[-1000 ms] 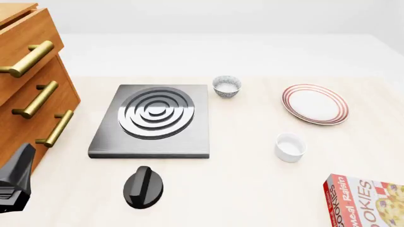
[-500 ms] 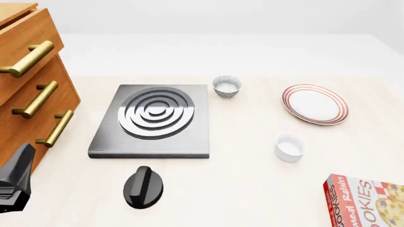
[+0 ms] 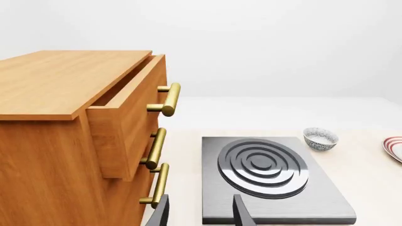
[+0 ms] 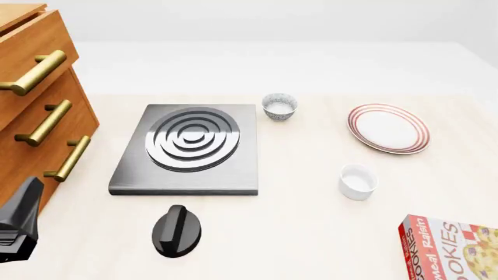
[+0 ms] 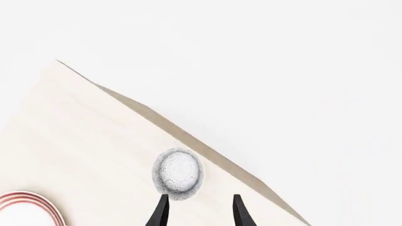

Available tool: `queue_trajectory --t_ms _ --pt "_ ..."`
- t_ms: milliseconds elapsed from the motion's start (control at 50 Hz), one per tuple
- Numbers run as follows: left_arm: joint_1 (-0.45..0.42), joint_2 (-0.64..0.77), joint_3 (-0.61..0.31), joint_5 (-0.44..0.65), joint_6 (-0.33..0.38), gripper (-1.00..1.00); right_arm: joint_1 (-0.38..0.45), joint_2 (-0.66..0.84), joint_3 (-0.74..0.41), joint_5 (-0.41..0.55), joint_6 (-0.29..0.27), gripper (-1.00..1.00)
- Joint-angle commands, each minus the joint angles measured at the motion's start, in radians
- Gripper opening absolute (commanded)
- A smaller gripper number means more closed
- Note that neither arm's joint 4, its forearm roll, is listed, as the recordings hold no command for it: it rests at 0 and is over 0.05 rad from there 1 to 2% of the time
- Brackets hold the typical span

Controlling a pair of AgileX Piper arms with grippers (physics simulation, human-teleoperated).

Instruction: Pick the akita bowl next to the cookies box and place it on the plate.

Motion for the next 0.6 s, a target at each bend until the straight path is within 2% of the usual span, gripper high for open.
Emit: queue_trajectory --t_ms 20,220,280,600 --pt "0.000 0.000 0.000 0.000 0.000 1.00 0.043 0.032 0.075 -0.112 -0.004 1.00" --pt "0.000 0.000 0.000 0.000 0.000 1.00 0.059 0.090 0.071 -0.146 -0.014 1.00" --pt "0.000 0.000 0.000 0.000 0.000 1.00 0.073 0.103 0.079 -0.162 0.001 1.00" --pt "0.000 0.000 0.000 0.000 0.000 1.00 0.043 0.144 0.164 -0.246 -0.026 1.00"
